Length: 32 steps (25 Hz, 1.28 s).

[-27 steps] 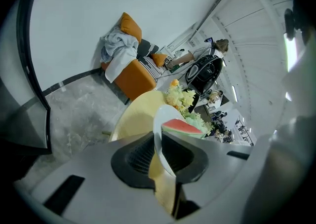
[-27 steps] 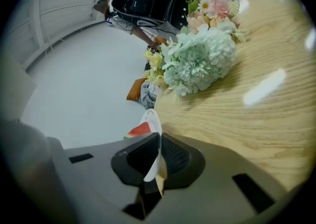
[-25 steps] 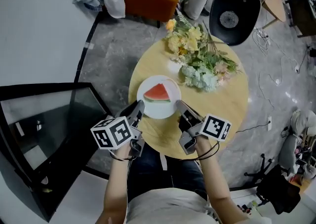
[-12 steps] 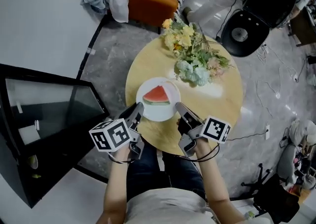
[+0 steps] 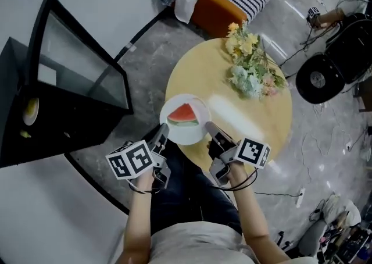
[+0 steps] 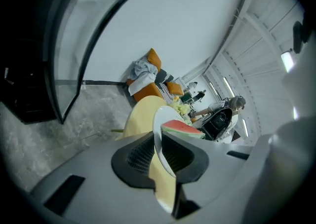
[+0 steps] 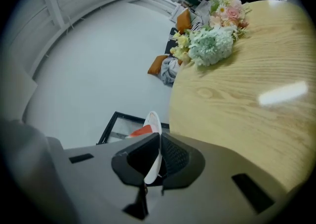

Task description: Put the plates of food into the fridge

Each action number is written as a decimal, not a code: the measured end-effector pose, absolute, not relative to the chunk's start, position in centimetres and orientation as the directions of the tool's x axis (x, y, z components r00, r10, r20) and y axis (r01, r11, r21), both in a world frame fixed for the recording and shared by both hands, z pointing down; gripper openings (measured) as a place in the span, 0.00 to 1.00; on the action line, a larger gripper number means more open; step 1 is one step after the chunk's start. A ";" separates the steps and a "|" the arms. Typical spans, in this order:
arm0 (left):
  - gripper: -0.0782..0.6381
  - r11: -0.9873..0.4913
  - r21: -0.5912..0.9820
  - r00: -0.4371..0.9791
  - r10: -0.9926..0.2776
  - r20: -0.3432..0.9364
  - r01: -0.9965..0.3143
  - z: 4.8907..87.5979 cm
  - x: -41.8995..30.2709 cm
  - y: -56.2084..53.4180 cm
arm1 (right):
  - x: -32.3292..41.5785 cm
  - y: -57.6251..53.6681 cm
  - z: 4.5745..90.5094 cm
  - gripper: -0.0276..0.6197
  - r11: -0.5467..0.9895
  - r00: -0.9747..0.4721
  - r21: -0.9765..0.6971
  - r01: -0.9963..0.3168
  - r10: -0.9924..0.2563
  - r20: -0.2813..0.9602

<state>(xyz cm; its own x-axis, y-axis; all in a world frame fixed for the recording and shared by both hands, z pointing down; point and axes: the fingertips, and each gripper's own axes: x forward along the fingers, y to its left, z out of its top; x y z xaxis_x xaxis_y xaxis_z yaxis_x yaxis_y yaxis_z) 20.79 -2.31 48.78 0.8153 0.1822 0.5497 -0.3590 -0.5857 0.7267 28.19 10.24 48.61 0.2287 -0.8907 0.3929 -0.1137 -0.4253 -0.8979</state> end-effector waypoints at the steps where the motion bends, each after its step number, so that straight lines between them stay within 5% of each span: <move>1: 0.18 -0.573 0.726 0.823 0.149 0.548 -0.380 48.8 19.6 -2.6 | 27.5 9.6 48.7 0.08 -0.417 0.195 -0.900 -0.130 -0.901 0.389; 15: 0.18 -0.341 0.735 0.810 -0.254 0.528 -0.586 47.8 0.8 -10.0 | 13.3 -2.9 47.9 0.08 -0.272 -0.252 -0.921 -0.279 -0.904 0.344; 32: 0.18 -0.180 0.756 0.739 -0.440 0.510 -0.629 46.6 -19.8 -16.2 | -5.9 -11.9 46.8 0.08 -0.207 -0.440 -0.922 -0.328 -0.830 0.343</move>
<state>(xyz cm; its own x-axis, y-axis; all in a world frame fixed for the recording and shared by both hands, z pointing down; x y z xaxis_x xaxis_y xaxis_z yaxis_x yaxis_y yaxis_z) -19.84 -16.17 46.60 0.7391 -0.4398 0.5102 -0.6292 -0.1805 0.7560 -5.91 -11.88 46.79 -0.4399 -0.8299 0.3431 -0.3278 -0.2073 -0.9217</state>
